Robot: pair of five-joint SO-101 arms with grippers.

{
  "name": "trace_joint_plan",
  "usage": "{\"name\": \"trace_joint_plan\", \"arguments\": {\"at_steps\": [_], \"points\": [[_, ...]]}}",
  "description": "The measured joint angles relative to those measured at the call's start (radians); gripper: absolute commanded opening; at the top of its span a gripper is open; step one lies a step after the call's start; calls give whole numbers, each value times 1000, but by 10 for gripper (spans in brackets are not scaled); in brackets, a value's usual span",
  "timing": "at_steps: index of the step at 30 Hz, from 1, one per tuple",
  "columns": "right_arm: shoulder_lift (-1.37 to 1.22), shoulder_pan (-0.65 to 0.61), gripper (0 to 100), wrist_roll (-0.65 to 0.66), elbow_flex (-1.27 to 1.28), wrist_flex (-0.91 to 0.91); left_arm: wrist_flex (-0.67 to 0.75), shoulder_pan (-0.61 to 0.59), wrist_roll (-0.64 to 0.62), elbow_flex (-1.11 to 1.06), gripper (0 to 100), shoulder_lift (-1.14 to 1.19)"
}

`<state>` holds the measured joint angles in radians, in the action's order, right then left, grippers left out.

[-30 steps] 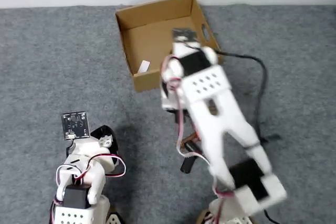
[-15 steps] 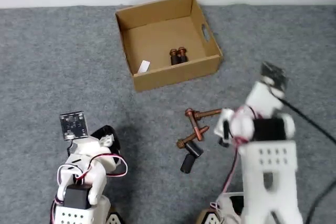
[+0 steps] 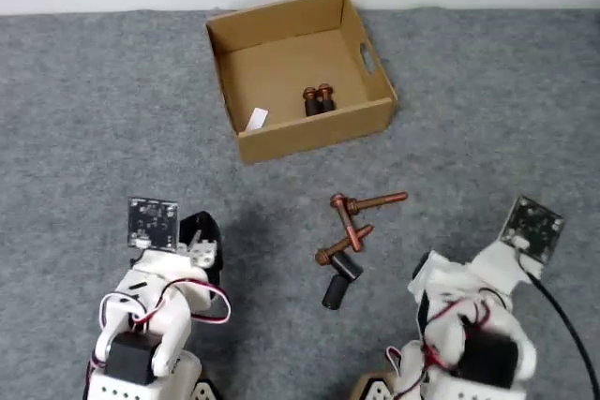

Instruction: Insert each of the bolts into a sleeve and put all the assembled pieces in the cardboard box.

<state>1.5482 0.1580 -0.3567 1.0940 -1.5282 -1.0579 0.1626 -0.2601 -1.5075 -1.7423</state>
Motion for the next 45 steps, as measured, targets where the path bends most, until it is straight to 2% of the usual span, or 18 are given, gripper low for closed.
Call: {"name": "trace_joint_plan", "arguments": {"at_steps": [6, 10, 18, 24, 31, 45], "points": [[138, 3, 8, 3, 43, 14, -5, 20, -9, 210, 6, 301], [189, 3, 8, 3, 54, 14, -5, 51, -81, 413, 7, 615], [259, 3, 8, 3, 54, 14, -5, 242, -322, 769, 8, 1177], [259, 3, 8, -20, 54, 14, -5, 353, -384, 980, 13, 1498], [259, 3, 8, -28, 54, 14, -5, 413, -419, 1181, 157, 1771], [259, 3, 8, -28, 61, 14, -23, 453, -420, 1375, 159, 2058]]}}
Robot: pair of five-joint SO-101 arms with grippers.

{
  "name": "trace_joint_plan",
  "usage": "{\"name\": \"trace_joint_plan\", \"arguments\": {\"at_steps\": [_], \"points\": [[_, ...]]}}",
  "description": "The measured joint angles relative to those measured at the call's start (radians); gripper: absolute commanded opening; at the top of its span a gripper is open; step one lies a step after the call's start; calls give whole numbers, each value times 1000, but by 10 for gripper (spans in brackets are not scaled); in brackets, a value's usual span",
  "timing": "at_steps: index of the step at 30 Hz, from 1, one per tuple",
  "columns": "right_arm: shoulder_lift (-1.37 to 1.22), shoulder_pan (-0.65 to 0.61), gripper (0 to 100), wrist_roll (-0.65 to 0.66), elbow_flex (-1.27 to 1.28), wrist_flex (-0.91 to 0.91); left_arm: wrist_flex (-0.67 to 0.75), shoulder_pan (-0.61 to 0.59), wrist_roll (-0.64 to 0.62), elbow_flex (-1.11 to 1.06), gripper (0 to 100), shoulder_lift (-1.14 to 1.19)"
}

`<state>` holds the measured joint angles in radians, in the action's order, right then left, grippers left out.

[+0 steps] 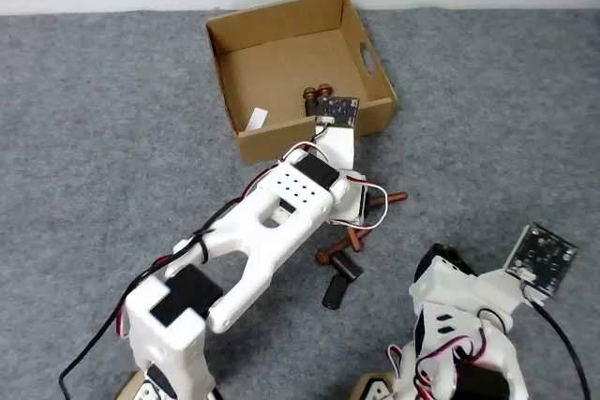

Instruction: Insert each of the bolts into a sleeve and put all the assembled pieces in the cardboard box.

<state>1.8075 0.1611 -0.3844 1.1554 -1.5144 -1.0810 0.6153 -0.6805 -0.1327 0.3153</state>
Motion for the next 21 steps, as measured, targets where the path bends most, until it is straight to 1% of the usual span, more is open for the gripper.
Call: {"name": "trace_joint_plan", "arguments": {"at_steps": [5, 11, 17, 21], "points": [[0, 0, 8, 0, 0, 0, -28, -6, -3, 11, 159, 57], [0, 0, 8, 0, 0, 0, -28, -72, -2, 20, 159, 140], [0, 0, 8, 0, 0, 0, -28, -118, -2, 31, 159, 147], [0, 0, 8, 0, 0, 0, -28, -123, -2, 55, 159, 153]]}}
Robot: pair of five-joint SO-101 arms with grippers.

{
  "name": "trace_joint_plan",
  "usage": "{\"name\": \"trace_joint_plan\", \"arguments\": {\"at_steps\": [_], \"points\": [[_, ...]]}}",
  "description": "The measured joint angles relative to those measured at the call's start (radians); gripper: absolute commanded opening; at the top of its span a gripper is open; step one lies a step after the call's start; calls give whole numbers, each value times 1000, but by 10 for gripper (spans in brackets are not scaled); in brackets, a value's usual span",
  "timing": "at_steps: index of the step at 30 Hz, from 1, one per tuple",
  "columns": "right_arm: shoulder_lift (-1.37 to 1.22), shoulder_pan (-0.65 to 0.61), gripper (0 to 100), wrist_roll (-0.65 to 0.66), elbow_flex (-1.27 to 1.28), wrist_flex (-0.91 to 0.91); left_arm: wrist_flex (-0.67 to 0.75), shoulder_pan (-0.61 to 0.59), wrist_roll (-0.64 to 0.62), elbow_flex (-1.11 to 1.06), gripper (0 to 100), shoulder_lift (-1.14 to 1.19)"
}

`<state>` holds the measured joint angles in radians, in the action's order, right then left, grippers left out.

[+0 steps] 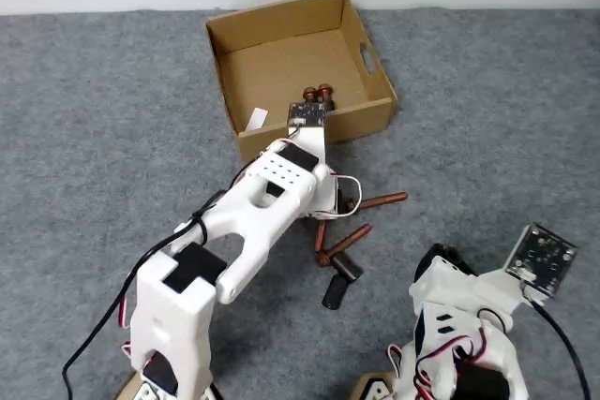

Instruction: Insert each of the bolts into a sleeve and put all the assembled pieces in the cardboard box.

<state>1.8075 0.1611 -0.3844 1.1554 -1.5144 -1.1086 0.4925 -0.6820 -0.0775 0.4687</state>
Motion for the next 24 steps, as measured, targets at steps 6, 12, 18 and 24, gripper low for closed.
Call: {"name": "trace_joint_plan", "arguments": {"at_steps": [6, 12, 18, 24], "points": [[0, 0, 8, 0, 0, 0, 0, -17, 0, 66, 159, 3], [0, 0, 8, 0, 0, 0, -26, -17, 0, 104, 159, 60], [0, 0, 8, 0, 0, 0, -97, -17, 0, 196, 152, 135], [0, 0, 8, 0, 0, 0, -198, -11, 2, 361, 13, 236]]}}
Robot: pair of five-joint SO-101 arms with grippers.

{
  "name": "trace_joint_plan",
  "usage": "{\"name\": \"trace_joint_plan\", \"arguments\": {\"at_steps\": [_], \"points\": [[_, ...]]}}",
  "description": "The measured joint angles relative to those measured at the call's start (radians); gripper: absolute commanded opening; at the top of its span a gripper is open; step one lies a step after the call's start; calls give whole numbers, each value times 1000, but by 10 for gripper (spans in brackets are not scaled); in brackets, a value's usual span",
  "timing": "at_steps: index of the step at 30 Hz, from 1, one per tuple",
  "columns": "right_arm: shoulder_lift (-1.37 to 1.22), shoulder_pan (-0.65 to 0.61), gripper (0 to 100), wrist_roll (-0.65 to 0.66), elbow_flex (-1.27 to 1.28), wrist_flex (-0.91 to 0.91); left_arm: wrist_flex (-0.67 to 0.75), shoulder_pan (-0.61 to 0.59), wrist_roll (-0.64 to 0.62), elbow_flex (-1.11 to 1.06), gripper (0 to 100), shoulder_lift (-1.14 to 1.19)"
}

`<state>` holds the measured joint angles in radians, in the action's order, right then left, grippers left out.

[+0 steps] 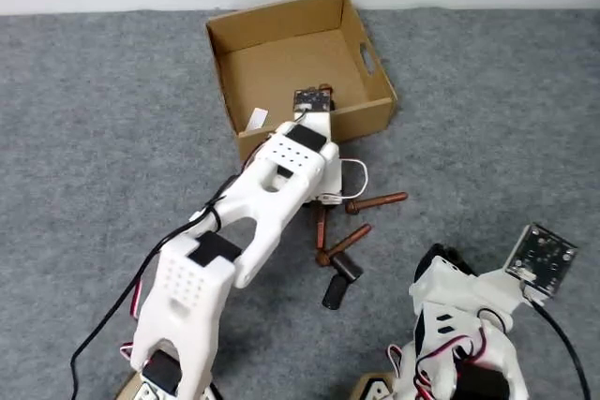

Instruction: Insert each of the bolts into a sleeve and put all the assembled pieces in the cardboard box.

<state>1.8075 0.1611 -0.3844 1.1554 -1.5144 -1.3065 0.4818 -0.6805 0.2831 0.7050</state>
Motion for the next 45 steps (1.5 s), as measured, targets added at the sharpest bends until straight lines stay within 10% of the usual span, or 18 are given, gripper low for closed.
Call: {"name": "trace_joint_plan", "arguments": {"at_steps": [14, 25, 34, 45], "points": [[0, 0, 8, 0, 0, 0, -396, 74, -91, 321, 3, 72], [0, 0, 8, 0, 0, 0, -417, 149, -97, 321, 3, -189], [0, -46, 8, 0, 0, 0, -382, 155, -61, -49, 3, -577], [0, -219, 8, 8, 0, 0, 101, 157, 137, -815, 5, -1197]]}}
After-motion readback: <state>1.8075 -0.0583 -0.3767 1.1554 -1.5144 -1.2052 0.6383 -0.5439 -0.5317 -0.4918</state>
